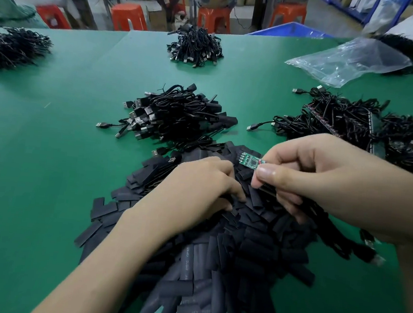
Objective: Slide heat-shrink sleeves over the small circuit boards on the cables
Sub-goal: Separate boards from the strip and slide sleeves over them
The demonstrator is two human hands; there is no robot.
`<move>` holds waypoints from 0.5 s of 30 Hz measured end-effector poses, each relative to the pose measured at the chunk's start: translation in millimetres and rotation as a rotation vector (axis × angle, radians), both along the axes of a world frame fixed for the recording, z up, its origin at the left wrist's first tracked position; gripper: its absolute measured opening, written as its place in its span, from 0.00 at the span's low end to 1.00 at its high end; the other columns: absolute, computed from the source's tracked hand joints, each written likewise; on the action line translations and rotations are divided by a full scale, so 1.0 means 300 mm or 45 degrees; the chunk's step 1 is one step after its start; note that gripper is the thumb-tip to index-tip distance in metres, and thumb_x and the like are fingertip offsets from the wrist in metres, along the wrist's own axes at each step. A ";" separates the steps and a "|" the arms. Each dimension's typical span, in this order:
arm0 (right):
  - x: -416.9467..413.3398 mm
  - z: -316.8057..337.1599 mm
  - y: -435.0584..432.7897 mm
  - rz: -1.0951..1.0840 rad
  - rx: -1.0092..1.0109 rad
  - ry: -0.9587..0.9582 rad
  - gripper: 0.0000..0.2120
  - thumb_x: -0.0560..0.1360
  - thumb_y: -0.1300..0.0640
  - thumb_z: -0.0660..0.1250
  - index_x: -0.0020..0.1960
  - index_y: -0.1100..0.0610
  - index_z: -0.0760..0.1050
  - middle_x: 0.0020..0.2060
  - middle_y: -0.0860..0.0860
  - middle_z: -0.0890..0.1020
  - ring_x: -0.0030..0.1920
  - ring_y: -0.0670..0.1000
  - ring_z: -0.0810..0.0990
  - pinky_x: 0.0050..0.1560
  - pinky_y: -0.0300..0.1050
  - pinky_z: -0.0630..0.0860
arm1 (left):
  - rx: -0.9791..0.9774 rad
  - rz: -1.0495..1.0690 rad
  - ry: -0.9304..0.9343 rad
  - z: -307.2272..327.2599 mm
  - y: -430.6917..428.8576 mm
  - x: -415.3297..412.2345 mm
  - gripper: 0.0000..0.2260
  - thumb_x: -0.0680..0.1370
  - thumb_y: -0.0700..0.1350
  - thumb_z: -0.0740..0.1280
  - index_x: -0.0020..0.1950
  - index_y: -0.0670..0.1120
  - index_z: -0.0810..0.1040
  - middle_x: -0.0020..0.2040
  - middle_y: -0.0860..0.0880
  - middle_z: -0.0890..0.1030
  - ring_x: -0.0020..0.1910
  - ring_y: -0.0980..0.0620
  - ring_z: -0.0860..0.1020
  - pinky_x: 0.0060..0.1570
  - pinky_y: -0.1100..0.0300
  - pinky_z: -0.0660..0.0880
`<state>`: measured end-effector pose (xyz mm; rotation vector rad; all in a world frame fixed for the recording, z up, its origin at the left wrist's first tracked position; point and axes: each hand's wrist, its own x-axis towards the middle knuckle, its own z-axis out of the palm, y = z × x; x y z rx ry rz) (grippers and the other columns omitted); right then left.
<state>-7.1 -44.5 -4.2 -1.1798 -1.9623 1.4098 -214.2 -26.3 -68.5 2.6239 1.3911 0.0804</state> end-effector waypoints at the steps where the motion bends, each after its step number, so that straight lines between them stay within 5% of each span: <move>1: -0.001 0.000 0.000 0.006 -0.004 -0.010 0.11 0.79 0.52 0.67 0.42 0.54 0.83 0.23 0.49 0.74 0.26 0.49 0.74 0.29 0.37 0.74 | 0.035 -0.024 -0.032 -0.007 0.000 -0.001 0.13 0.79 0.55 0.70 0.63 0.65 0.80 0.59 0.57 0.77 0.62 0.57 0.71 0.57 0.54 0.74; 11: 0.002 -0.006 0.006 -0.028 0.053 -0.131 0.12 0.78 0.48 0.66 0.42 0.54 0.82 0.24 0.49 0.77 0.27 0.47 0.74 0.30 0.34 0.71 | 0.024 -0.104 -0.580 -0.049 0.020 -0.031 0.05 0.76 0.51 0.76 0.51 0.56 0.88 0.51 0.56 0.80 0.53 0.58 0.77 0.54 0.55 0.75; 15: -0.004 0.001 0.006 -0.057 0.135 -0.270 0.13 0.75 0.42 0.64 0.44 0.50 0.81 0.26 0.49 0.78 0.24 0.43 0.68 0.24 0.33 0.63 | 0.017 -0.051 -0.882 -0.024 0.023 -0.038 0.01 0.76 0.43 0.76 0.47 0.47 0.87 0.42 0.66 0.79 0.44 0.65 0.77 0.44 0.73 0.68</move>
